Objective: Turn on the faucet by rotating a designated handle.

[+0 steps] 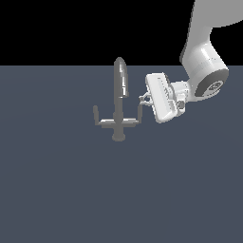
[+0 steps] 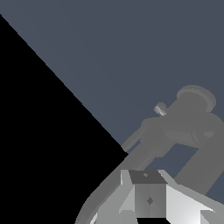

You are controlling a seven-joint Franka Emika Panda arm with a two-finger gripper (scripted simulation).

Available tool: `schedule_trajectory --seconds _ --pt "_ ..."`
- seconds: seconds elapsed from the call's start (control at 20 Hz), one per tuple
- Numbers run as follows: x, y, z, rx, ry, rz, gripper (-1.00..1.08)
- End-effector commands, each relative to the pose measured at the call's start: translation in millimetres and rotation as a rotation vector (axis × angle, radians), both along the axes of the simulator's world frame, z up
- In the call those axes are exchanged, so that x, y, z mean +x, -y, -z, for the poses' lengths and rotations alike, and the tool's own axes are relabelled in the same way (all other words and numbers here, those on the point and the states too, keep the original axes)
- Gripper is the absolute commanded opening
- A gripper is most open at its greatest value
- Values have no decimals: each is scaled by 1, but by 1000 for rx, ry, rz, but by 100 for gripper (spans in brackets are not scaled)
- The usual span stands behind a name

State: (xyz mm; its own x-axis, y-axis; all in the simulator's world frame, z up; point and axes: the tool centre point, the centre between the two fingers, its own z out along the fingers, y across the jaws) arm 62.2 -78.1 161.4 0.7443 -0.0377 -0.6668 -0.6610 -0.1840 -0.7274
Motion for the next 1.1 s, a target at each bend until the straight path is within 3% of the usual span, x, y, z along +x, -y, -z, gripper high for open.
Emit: schedule_trajectory --seconds 0.0,0.4,1.05 --pt "5 -3 10 34 -16 13 -100" --pt "13 -10 30 92 -46 35 -100" --pt "10 -11 29 93 -47 35 -100"
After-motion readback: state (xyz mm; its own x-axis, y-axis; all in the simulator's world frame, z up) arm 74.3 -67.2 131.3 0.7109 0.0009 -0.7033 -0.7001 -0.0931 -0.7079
